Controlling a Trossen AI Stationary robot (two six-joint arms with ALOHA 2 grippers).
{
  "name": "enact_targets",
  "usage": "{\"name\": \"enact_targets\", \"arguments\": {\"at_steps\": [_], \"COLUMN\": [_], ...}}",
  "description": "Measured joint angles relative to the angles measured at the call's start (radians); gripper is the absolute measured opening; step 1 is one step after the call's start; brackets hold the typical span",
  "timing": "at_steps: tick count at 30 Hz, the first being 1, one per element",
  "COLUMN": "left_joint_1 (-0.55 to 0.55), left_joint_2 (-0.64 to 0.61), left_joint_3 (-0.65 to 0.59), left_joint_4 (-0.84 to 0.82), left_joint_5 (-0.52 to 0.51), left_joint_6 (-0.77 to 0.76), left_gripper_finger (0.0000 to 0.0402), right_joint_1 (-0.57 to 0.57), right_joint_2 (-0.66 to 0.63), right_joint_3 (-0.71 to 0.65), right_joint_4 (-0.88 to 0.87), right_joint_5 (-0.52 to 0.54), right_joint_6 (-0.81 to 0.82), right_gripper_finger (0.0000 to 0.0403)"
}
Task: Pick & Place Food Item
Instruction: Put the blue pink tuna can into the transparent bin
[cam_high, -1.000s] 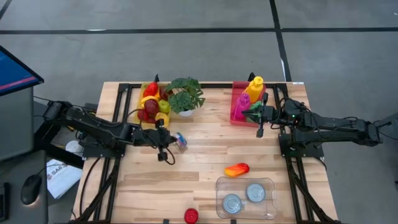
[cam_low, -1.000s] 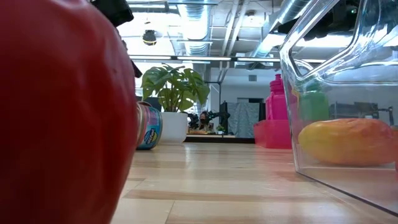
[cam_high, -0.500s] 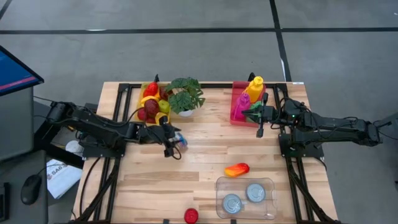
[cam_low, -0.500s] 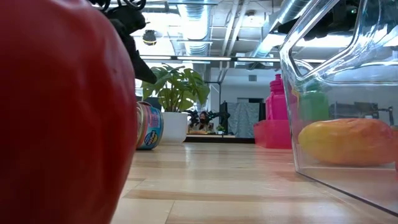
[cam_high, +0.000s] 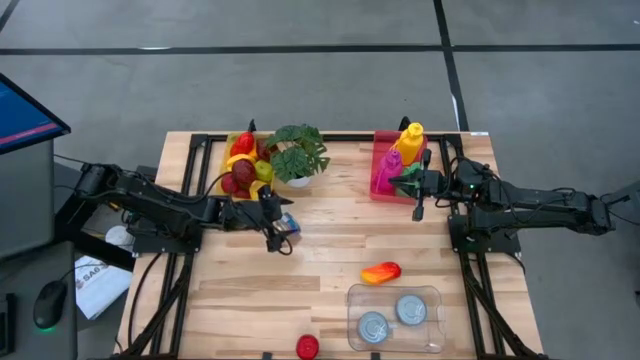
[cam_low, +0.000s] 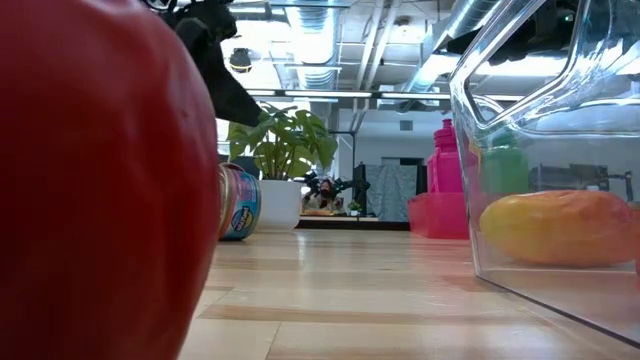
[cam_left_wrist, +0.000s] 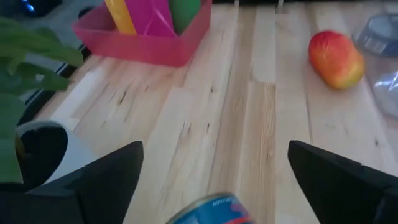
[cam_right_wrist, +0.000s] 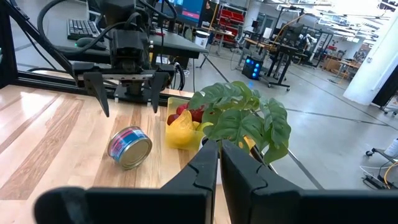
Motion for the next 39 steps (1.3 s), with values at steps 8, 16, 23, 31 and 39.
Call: {"name": "enact_targets", "arguments": {"at_steps": [8, 16, 23, 31, 39], "left_joint_1": [0.000, 0.031, 0.058, 0.057, 0.059], "left_joint_2": [0.000, 0.000, 0.000, 0.024, 0.174], "left_joint_3": [0.000, 0.000, 0.000, 0.000, -0.001], "left_joint_4": [0.019, 0.019, 0.017, -0.009, -0.031], "left_joint_5": [-0.028, -0.032, 0.095, 0.114, 0.166], "left_joint_6": [0.000, 0.000, 0.164, 0.206, 0.206], "left_gripper_finger": [0.0394, 0.0397, 0.0395, 0.0395, 0.0393], "right_joint_1": [0.000, 0.000, 0.000, 0.000, 0.000], "right_joint_2": [0.000, 0.000, 0.000, 0.000, 0.018], "right_joint_3": [0.000, 0.000, 0.000, 0.000, 0.000], "right_joint_4": [0.000, 0.000, 0.001, 0.003, 0.021], "right_joint_5": [0.000, 0.000, 0.000, 0.000, 0.000], "right_joint_6": [0.000, 0.000, 0.000, 0.000, 0.000], "right_gripper_finger": [0.0015, 0.0015, 0.0015, 0.0015, 0.0015]}}
